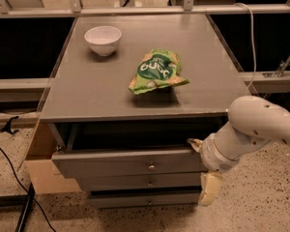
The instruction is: Open top drawer
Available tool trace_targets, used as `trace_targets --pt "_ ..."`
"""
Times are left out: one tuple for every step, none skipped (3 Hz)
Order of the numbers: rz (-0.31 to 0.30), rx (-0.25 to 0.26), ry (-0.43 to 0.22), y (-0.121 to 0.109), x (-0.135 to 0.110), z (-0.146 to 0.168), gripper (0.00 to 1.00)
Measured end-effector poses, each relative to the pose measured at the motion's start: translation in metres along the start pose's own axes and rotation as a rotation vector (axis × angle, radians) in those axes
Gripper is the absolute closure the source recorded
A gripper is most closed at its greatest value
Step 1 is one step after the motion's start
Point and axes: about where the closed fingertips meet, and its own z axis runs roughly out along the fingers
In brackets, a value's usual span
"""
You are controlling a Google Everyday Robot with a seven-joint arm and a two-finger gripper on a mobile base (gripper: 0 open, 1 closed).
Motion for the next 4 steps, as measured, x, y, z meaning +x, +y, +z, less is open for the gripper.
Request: trace_targets --pt "0.008 -0.038 0.019 0.012 0.003 -0.004 0.0" --pt "0.014 -0.081 0.038 0.021 0.005 -0.003 0.0" --pt "0.017 -0.103 0.048 0.027 0.006 -0.006 0.0" --pt "0.02 -0.127 0.061 0.034 0.007 -0.009 0.0"
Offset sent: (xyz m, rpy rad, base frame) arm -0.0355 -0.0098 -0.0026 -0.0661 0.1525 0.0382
